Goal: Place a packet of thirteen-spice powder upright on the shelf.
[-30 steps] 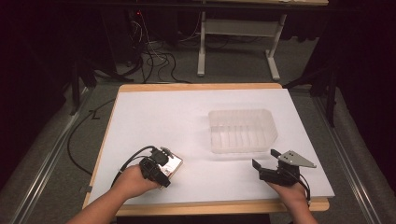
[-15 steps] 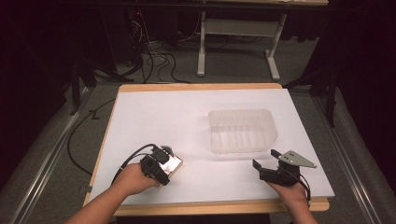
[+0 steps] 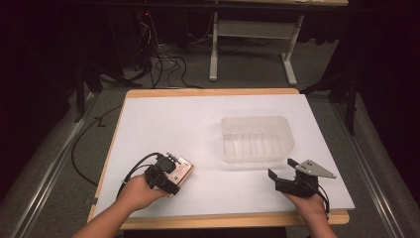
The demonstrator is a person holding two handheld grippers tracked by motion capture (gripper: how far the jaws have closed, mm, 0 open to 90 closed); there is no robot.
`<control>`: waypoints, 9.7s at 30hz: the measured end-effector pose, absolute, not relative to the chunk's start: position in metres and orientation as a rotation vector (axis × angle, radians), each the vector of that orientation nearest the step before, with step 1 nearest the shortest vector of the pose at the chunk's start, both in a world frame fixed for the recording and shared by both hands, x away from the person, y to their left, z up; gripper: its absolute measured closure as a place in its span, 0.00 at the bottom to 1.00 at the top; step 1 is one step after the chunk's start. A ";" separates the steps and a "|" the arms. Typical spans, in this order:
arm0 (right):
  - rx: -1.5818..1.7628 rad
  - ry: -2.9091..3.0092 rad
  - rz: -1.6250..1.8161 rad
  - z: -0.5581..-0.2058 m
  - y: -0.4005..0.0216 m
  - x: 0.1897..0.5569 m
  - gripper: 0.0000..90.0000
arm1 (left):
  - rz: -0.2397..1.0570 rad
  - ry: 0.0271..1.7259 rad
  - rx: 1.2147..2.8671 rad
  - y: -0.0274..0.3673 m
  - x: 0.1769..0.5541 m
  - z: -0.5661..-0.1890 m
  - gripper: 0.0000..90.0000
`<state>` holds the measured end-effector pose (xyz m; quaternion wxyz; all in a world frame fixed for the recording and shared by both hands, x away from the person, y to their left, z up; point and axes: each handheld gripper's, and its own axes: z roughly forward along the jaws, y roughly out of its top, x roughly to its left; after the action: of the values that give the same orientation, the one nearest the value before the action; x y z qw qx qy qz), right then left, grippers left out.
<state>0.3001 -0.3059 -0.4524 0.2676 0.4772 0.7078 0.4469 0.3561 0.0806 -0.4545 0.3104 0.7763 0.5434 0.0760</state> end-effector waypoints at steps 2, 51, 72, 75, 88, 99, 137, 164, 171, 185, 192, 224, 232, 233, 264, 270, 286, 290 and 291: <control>1.286 1.909 1.210 -0.452 -0.305 0.300 0.17 | 0.220 1.472 1.953 0.078 0.355 -0.456 0.35; 1.230 1.899 1.284 -0.448 -0.305 0.297 0.17 | 0.326 1.178 1.284 0.044 0.336 -0.443 0.36; 1.200 1.946 1.313 -0.435 -0.267 0.304 0.16 | 0.322 1.120 1.253 0.038 0.323 -0.444 0.36; 1.196 1.957 1.329 -0.433 -0.258 0.307 0.16 | 0.321 1.116 1.247 0.037 0.322 -0.444 0.36; 1.167 2.014 1.393 -0.426 -0.223 0.314 0.17 | 0.327 1.091 1.288 0.026 0.315 -0.451 0.36; 1.142 2.041 1.469 -0.421 -0.206 0.312 0.18 | 0.332 1.060 1.328 0.008 0.307 -0.460 0.36; 1.118 2.079 1.622 -0.420 -0.195 0.300 0.61 | 0.304 0.990 1.334 -0.024 0.282 -0.457 0.36; 1.042 2.006 1.541 -0.414 -0.201 0.295 0.76 | 0.251 1.006 1.292 -0.020 0.292 -0.454 0.27; 1.045 1.982 1.534 -0.412 -0.208 0.295 0.76 | 0.245 0.998 1.345 -0.005 0.295 -0.451 0.29; 1.046 1.938 1.512 -0.409 -0.222 0.296 0.76 | 0.295 1.015 1.332 0.015 0.307 -0.445 0.30; 1.049 1.911 1.483 -0.408 -0.231 0.295 0.76 | 0.313 1.031 1.322 0.023 0.313 -0.444 0.29; 1.191 1.707 1.373 -0.404 -0.304 0.293 0.76 | 0.381 1.096 1.280 0.061 0.332 -0.437 0.29; 1.218 1.675 1.358 -0.404 -0.318 0.293 0.76 | 0.369 1.119 1.276 0.075 0.332 -0.435 0.29; 1.223 1.668 1.359 -0.403 -0.319 0.292 0.76 | 0.373 1.117 1.283 0.076 0.331 -0.436 0.29; 1.275 1.502 1.314 -0.383 -0.328 0.307 0.76 | 0.377 1.123 1.312 0.100 0.320 -0.445 0.28; 1.279 1.493 1.297 -0.381 -0.326 0.317 0.76 | 0.379 1.122 1.319 0.099 0.320 -0.446 0.28; 1.306 1.461 1.259 -0.374 -0.320 0.343 0.76 | 0.381 1.120 1.322 0.101 0.322 -0.445 0.28; 1.304 1.459 1.244 -0.373 -0.319 0.350 0.76 | 0.374 1.117 1.321 0.101 0.321 -0.444 0.28; 1.307 1.457 1.247 -0.372 -0.318 0.352 0.76 | 0.373 1.115 1.321 0.101 0.321 -0.444 0.27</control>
<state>0.3519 -0.3181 -0.3725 0.3990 0.5162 0.5758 0.4927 0.3211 0.1005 -0.4443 0.6339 0.5777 0.4878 0.1630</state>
